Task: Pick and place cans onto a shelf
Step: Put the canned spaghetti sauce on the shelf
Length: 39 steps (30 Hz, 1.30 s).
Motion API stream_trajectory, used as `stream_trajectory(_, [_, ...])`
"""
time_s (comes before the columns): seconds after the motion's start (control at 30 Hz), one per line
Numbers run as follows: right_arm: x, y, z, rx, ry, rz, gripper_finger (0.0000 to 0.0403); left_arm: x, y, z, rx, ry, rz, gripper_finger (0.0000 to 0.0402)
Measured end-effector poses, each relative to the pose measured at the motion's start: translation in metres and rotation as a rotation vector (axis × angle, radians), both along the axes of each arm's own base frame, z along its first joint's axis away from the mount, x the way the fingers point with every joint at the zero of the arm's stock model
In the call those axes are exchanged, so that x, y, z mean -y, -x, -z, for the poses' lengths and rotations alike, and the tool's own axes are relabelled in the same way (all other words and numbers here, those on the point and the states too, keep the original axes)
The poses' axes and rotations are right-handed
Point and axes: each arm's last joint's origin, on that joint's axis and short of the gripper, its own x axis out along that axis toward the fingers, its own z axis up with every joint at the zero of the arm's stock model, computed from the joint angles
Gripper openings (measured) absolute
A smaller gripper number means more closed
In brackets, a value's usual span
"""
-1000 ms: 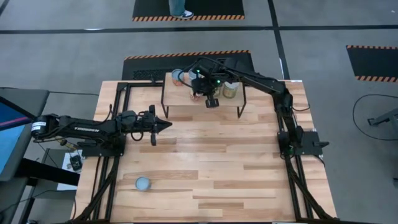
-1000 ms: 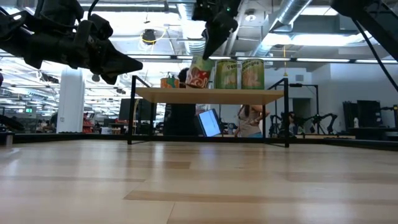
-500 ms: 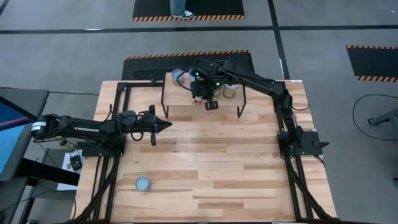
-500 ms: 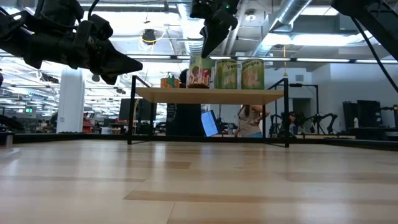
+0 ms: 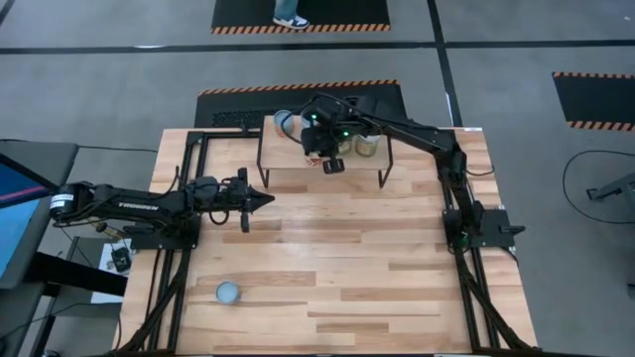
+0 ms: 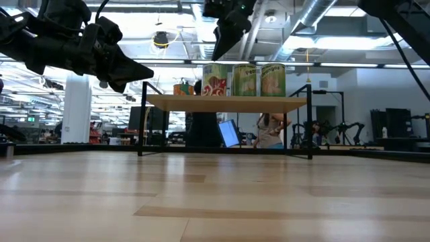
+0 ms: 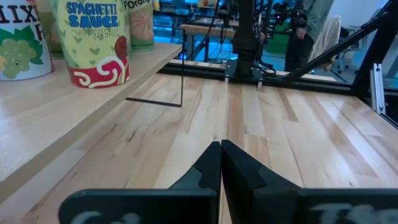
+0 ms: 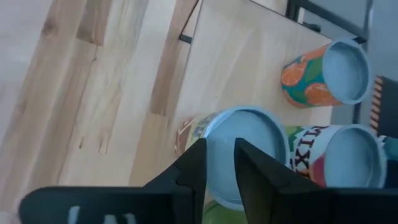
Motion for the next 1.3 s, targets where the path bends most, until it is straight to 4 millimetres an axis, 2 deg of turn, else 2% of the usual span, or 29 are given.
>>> stream_trajectory(0.1, [-0.013, 0.005, -0.015, 0.022, 0.072, -0.014, 0.0078, 0.000, 0.000, 0.000, 0.000, -0.001, 0.000, 0.0000])
stream_trajectory(0.23, [-0.031, 0.018, -0.039, 0.095, 0.073, -0.077, 0.0016, 0.000, 0.000, 0.000, -0.001, -0.004, 0.001, 0.0000])
stream_trajectory(0.33, [-0.034, 0.021, -0.038, 0.104, -0.001, -0.086, 0.0012, 0.000, 0.000, 0.000, -0.003, -0.004, 0.004, 0.0000])
stream_trajectory(0.5, [-0.036, 0.023, -0.013, 0.078, -0.043, -0.013, 0.0006, 0.000, 0.000, 0.001, -0.014, -0.002, 0.009, 0.0000])
stream_trajectory(0.63, [-0.051, 0.024, 0.011, 0.150, -0.050, -0.001, 0.0004, 0.000, 0.000, 0.002, -0.025, -0.002, 0.009, 0.0000])
stream_trajectory(0.83, [-0.067, 0.044, 0.040, 0.262, -0.036, 0.082, 0.0005, 0.000, 0.000, 0.002, -0.026, -0.017, 0.008, 0.0000])
stream_trajectory(1.0, [-0.061, 0.045, 0.065, 0.314, -0.060, 0.139, 0.0005, 0.000, -0.001, -0.001, -0.020, -0.023, 0.002, 0.0000])
stream_trajectory(1.13, [-0.051, 0.035, 0.083, 0.292, -0.069, 0.174, 0.0005, 0.000, -0.002, -0.003, -0.015, -0.019, 0.002, 0.0000])
stream_trajectory(1.3, [-0.038, 0.025, 0.090, 0.341, -0.026, 0.228, 0.0005, 0.000, -0.001, 0.000, -0.039, -0.013, 0.007, 0.0000])
